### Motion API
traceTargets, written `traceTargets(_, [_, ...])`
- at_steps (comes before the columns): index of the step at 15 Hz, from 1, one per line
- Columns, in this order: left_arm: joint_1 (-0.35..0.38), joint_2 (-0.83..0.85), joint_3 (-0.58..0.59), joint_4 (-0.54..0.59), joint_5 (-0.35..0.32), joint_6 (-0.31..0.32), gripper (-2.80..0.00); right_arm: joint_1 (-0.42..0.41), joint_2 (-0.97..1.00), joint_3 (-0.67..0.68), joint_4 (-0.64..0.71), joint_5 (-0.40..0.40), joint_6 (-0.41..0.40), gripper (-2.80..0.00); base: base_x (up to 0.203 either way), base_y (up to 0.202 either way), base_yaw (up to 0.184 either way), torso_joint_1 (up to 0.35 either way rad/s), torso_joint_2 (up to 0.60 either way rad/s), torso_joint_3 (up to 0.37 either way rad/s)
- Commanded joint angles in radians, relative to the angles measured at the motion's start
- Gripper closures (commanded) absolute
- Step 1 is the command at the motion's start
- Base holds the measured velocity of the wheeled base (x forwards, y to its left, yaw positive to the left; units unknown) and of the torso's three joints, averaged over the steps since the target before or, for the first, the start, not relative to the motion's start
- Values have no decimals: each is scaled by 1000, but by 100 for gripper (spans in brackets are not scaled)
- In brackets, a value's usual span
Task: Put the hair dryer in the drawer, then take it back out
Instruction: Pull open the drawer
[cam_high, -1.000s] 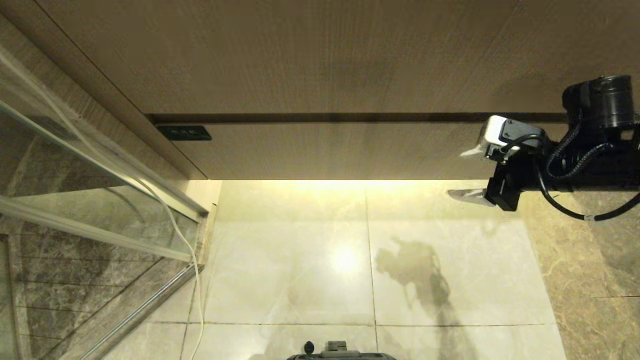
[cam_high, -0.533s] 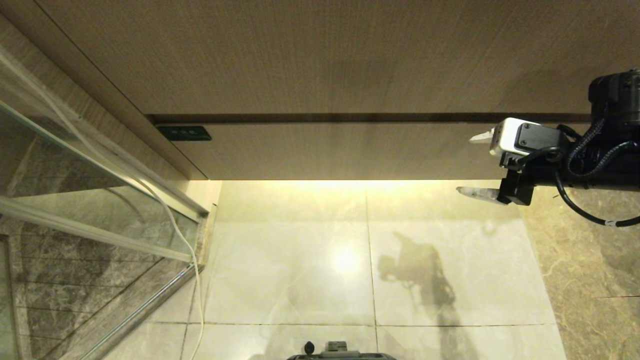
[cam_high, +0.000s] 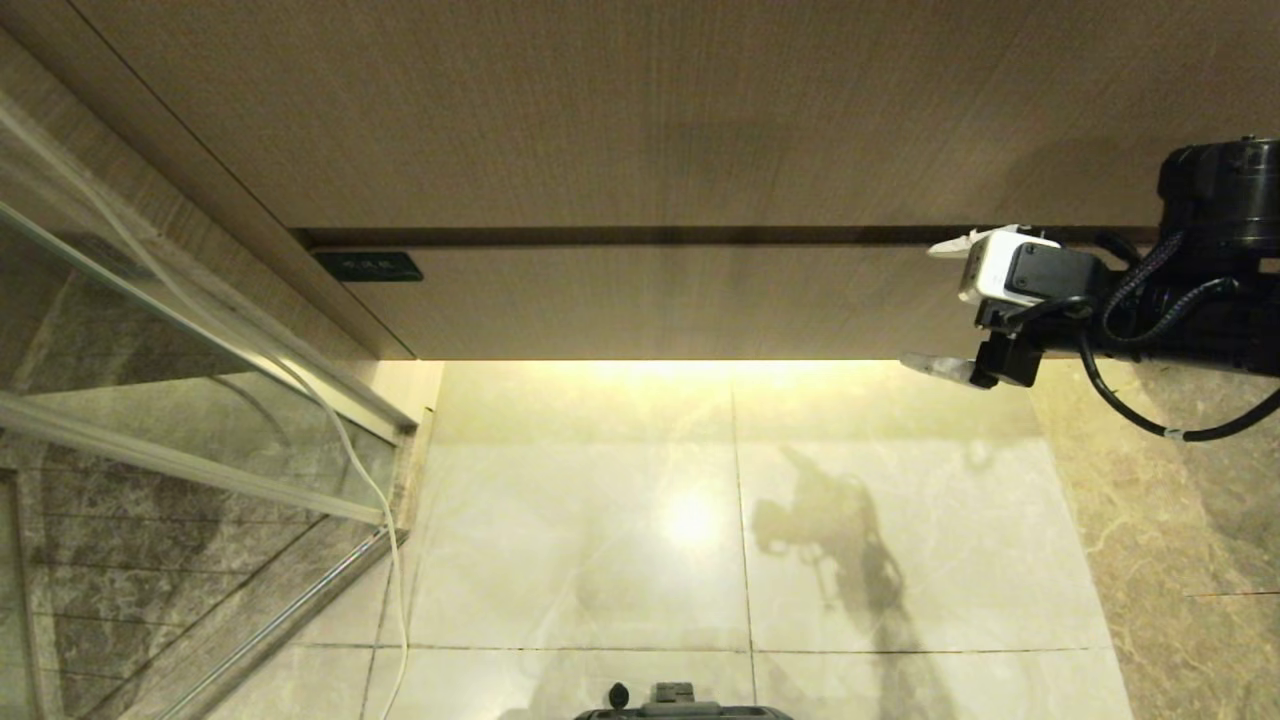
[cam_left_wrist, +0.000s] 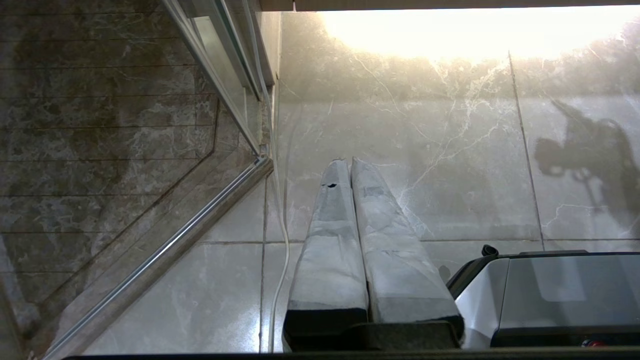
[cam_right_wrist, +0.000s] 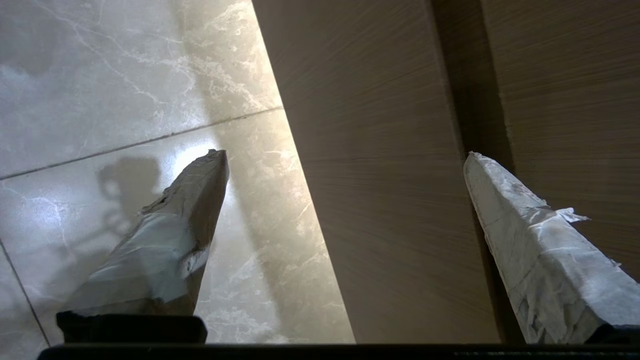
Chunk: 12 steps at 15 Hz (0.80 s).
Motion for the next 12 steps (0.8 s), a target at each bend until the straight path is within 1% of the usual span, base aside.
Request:
traceTargets(1, [-1, 0, 1, 0, 0, 0, 0, 0, 40, -12, -1, 1, -6, -280, 0, 0, 0, 0, 0, 0])
traceTargets(5, [0, 0, -1, 0, 0, 0, 0, 0, 91, -65, -2, -1, -3, -280, 0, 0, 0, 0, 0, 0])
traceTargets(9, [0, 0, 1, 0, 0, 0, 0, -2, 148, -90, -80, -12, 10, -280, 0, 0, 0, 0, 0, 0])
traceTargets(12, [0, 0, 0, 0, 0, 0, 0, -2, 181, -123, -85, -13, 13, -280, 0, 0, 0, 0, 0, 0])
